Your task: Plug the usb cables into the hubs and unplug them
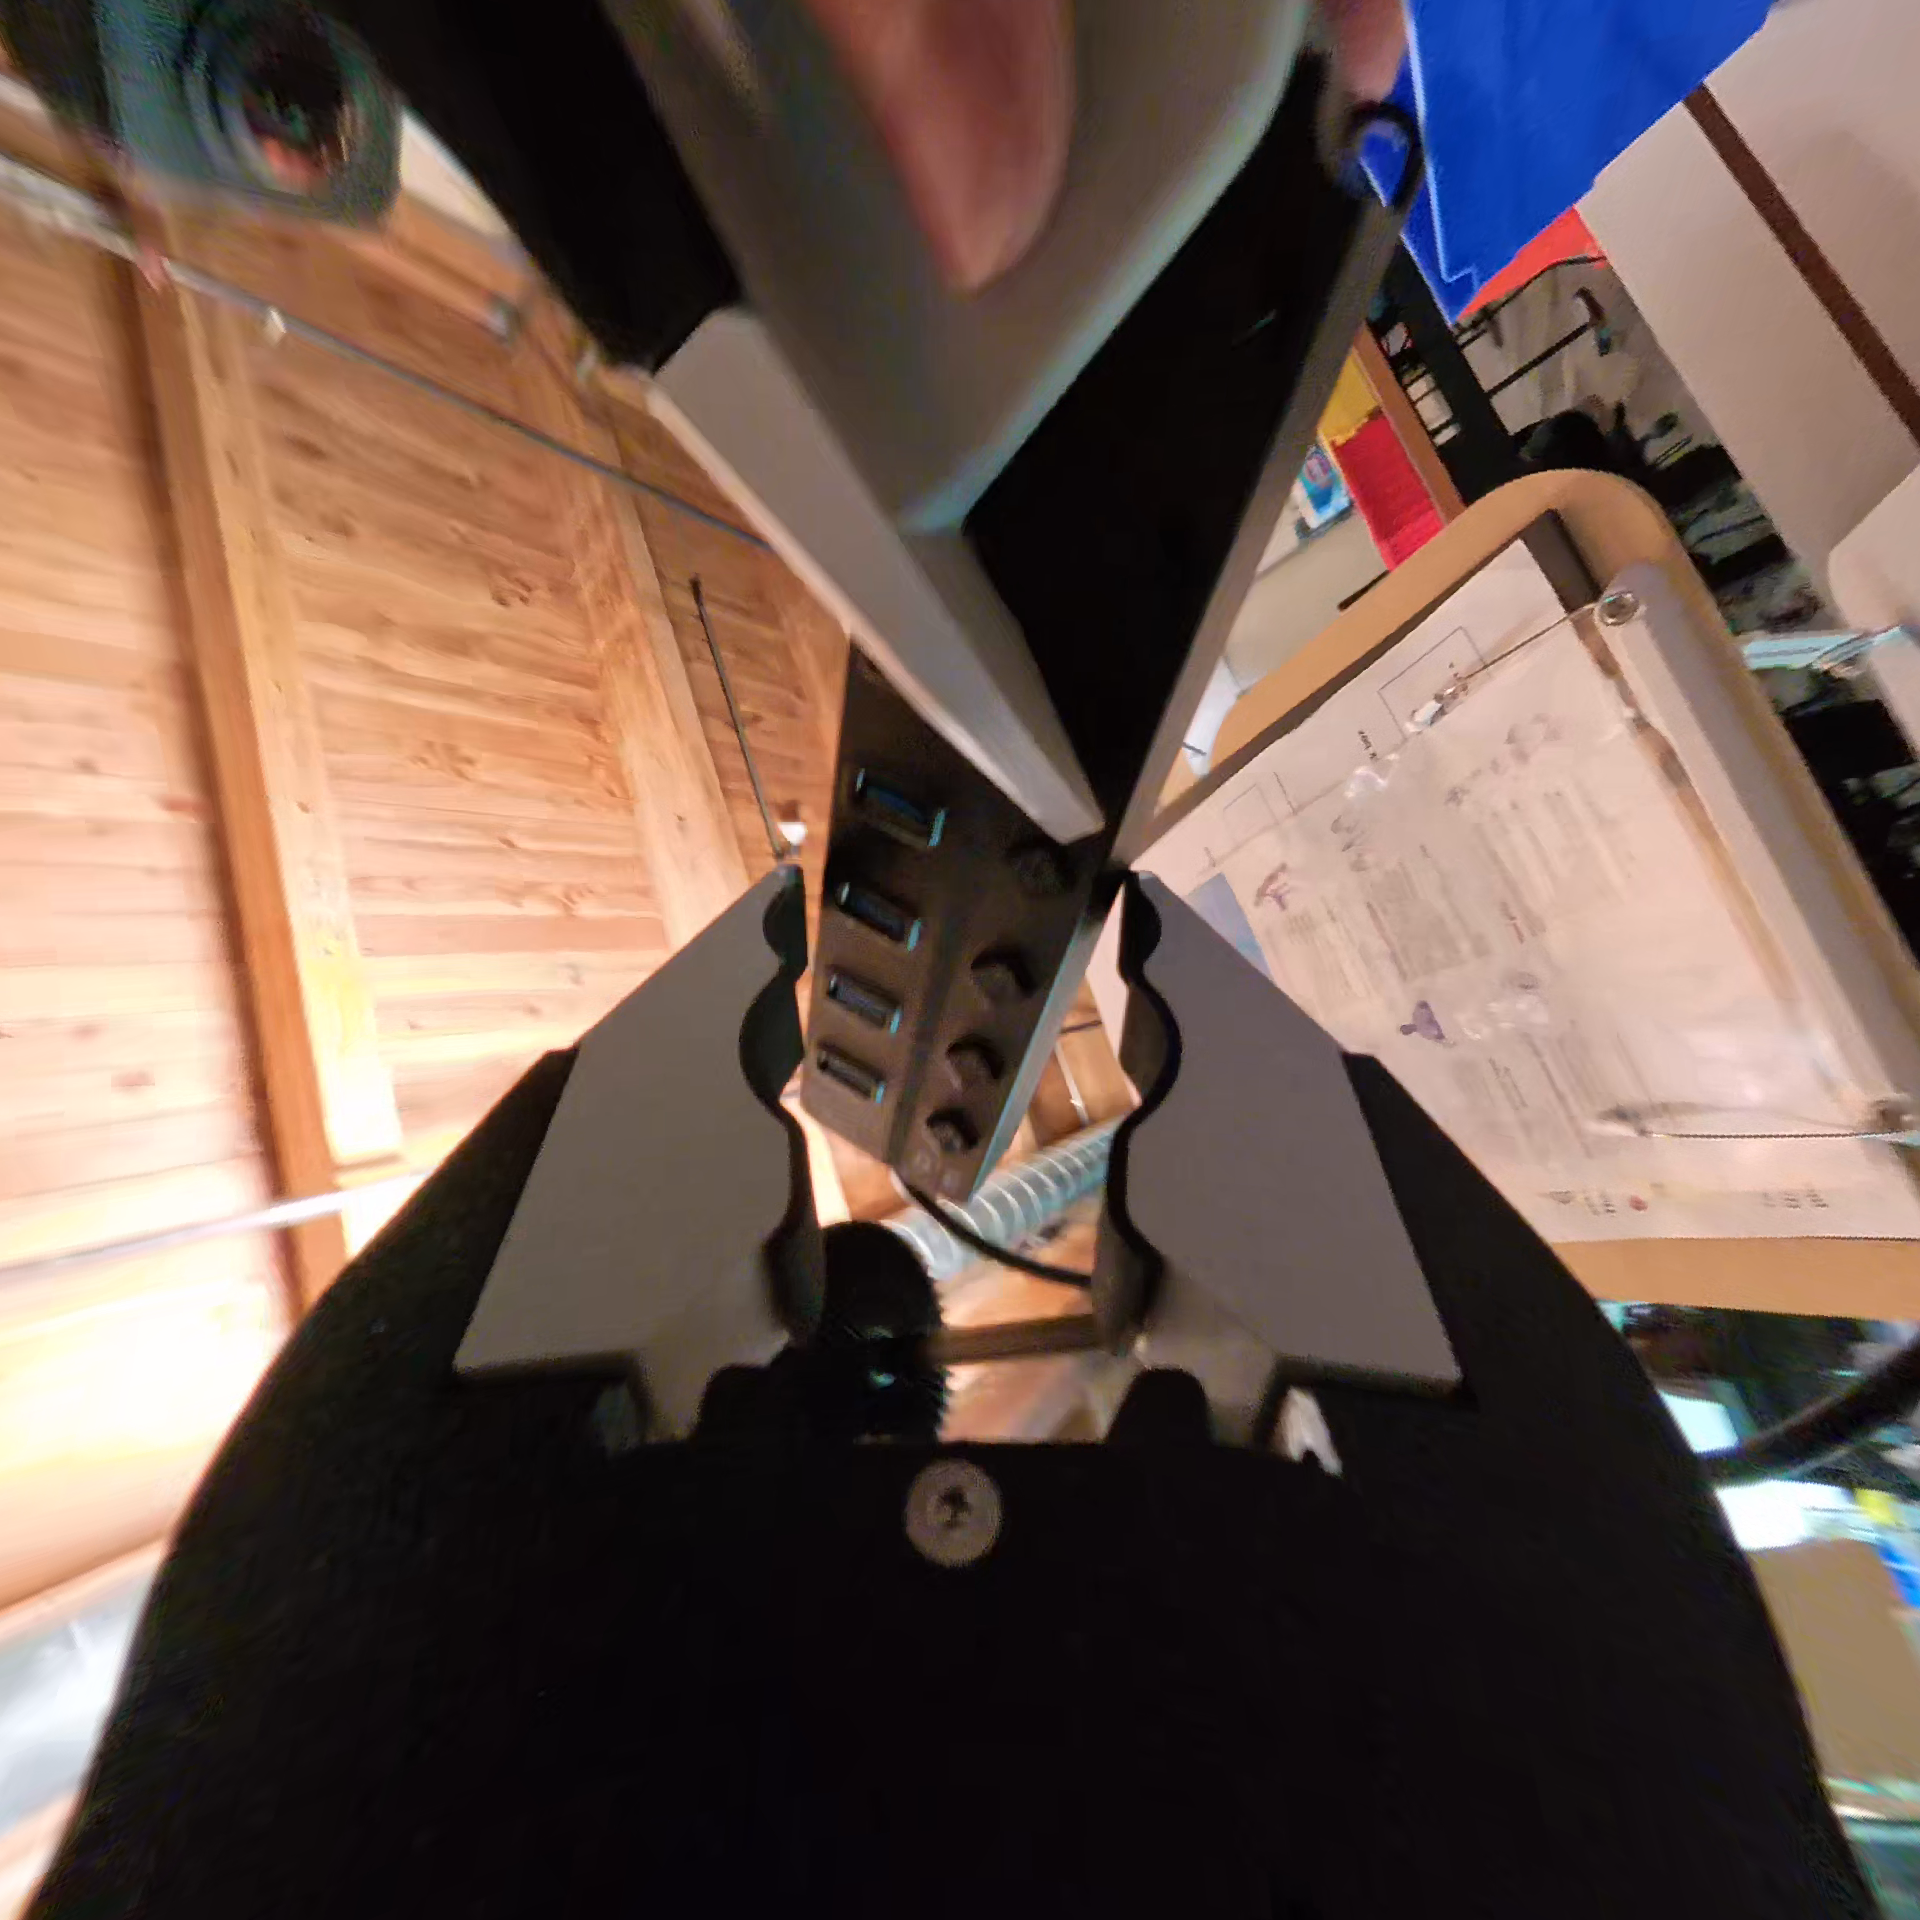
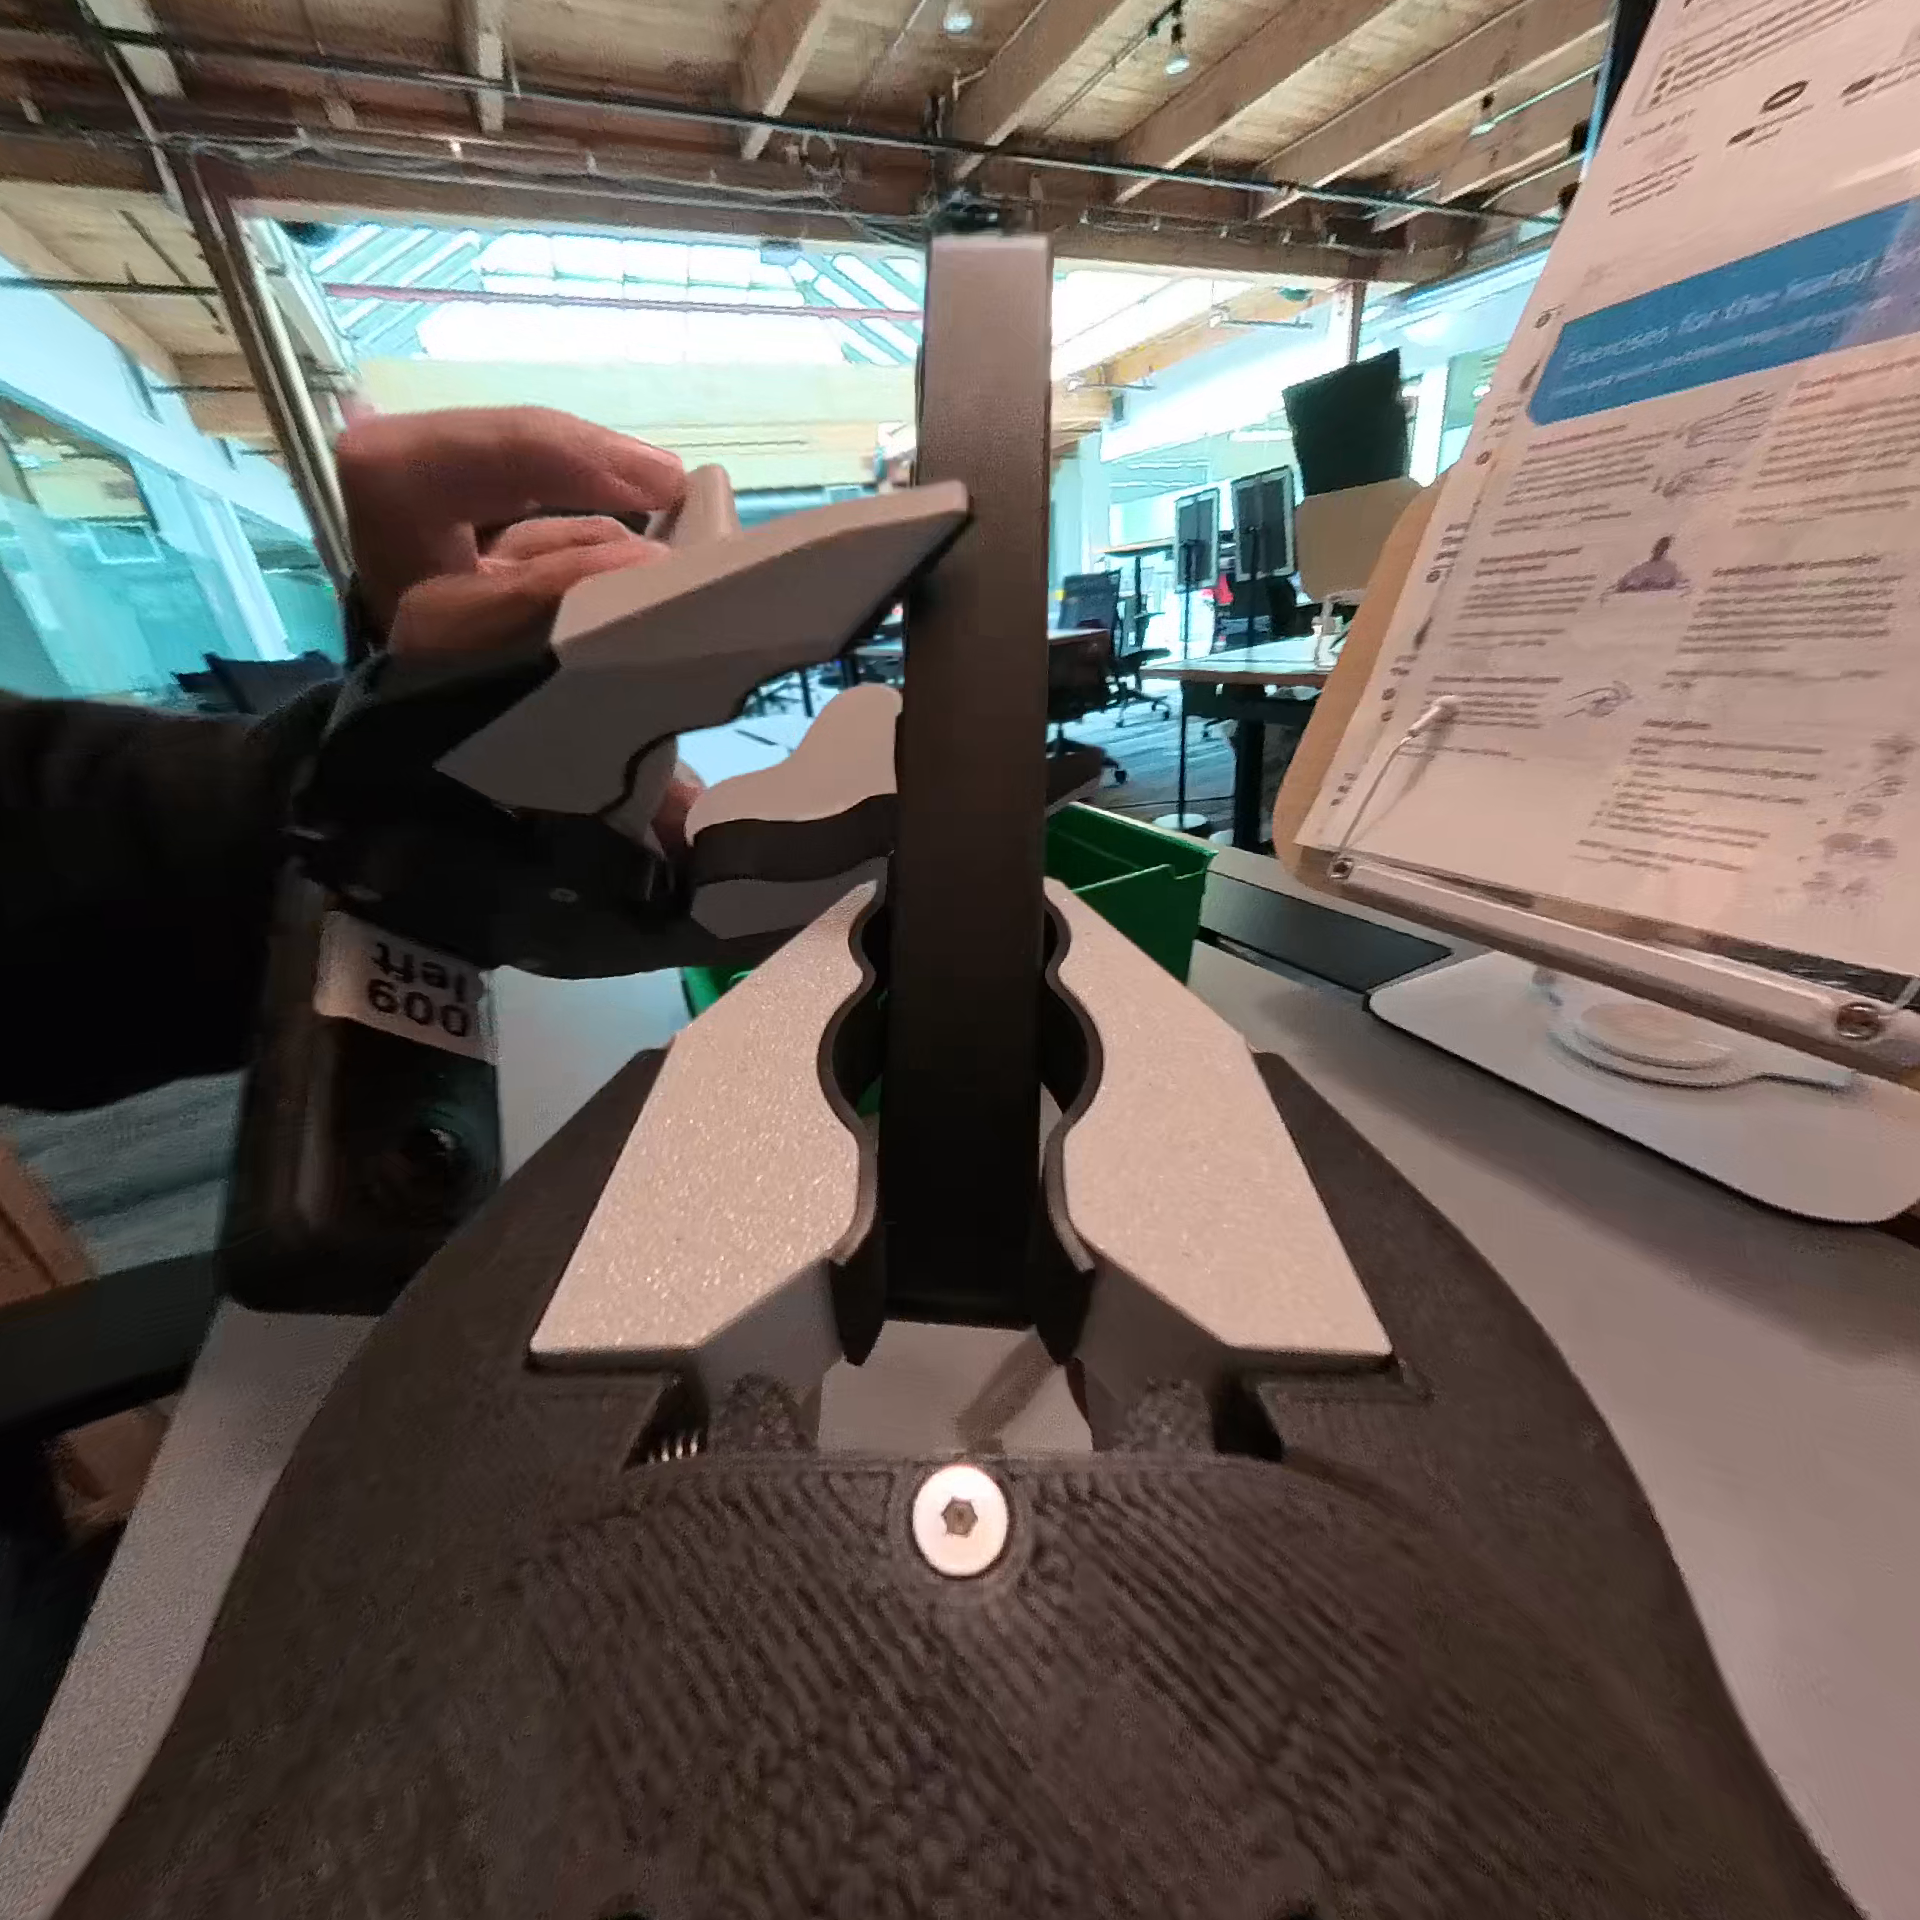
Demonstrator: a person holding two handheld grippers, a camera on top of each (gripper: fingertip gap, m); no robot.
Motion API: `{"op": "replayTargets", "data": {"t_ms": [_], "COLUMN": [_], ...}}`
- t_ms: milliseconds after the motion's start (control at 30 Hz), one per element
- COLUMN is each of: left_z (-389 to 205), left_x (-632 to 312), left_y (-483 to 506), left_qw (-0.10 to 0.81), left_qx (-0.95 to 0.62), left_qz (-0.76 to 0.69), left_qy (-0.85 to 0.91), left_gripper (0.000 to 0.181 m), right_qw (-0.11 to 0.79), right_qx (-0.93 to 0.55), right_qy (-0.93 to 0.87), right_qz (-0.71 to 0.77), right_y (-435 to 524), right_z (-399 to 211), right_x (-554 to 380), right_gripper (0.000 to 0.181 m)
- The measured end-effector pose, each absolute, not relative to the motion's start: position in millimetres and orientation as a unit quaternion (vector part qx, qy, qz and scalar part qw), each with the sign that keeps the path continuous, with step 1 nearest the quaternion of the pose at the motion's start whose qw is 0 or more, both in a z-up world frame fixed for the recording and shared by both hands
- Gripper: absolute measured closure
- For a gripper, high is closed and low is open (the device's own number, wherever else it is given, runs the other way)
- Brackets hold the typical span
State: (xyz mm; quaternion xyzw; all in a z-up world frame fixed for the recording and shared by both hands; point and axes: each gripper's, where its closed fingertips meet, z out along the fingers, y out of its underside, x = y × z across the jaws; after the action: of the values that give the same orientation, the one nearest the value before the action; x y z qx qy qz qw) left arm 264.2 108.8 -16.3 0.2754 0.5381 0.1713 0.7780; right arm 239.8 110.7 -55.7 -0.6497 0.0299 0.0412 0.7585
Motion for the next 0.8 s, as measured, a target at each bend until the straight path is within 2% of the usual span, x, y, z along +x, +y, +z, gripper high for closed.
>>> {"op": "replayTargets", "data": {"t_ms": [100, 200, 267, 367, 467, 533, 633, 800], "left_z": [3.3, -6.2, -29.4, -41.6, -29.4, -20.5, -21.2, -17.5], "left_x": [255.9, 250.2, 247.7, 244.3, 248.7, 250.9, 258.5, 275.0], "left_y": [120.7, 142.0, 139.2, 122.0, 113.4, 108.6, 108.6, 130.0], "left_qw": [0.801, 0.747, 0.625, 0.398, 0.221, 0.134, 0.094, 0.107], "left_qx": [0.185, -0.030, -0.193, -0.378, -0.442, -0.444, -0.439, -0.427], "left_qz": [0.109, -0.081, -0.259, -0.494, -0.638, -0.691, -0.706, -0.728], "left_qy": [0.558, 0.659, 0.711, 0.675, 0.591, 0.554, 0.548, 0.526], "left_gripper": [0.115, 0.112, 0.107, 0.097, 0.082, 0.079, 0.080, 0.111], "right_qw": [0.775, 0.801, 0.808, 0.796, 0.763, 0.732, 0.691, 0.684], "right_qx": [-0.628, -0.588, -0.579, -0.587, -0.600, -0.609, -0.620, -0.611], "right_qy": [0.077, 0.111, 0.107, 0.067, 0.017, -0.026, -0.068, -0.106], "right_qz": [0.017, -0.004, -0.040, -0.133, -0.240, -0.304, -0.367, -0.384], "right_y": [99.8, 83.4, 79.2, 84.7, 95.3, 102.7, 110.5, 113.1], "right_z": [-48.1, -37.5, -33.9, -33.5, -37.6, -44.2, -56.4, -62.1], "right_x": [260.1, 278.6, 282.3, 274.6, 263.6, 256.8, 252.2, 244.6], "right_gripper": [0.158, 0.158, 0.158, 0.157, 0.157, 0.158, 0.158, 0.157]}}
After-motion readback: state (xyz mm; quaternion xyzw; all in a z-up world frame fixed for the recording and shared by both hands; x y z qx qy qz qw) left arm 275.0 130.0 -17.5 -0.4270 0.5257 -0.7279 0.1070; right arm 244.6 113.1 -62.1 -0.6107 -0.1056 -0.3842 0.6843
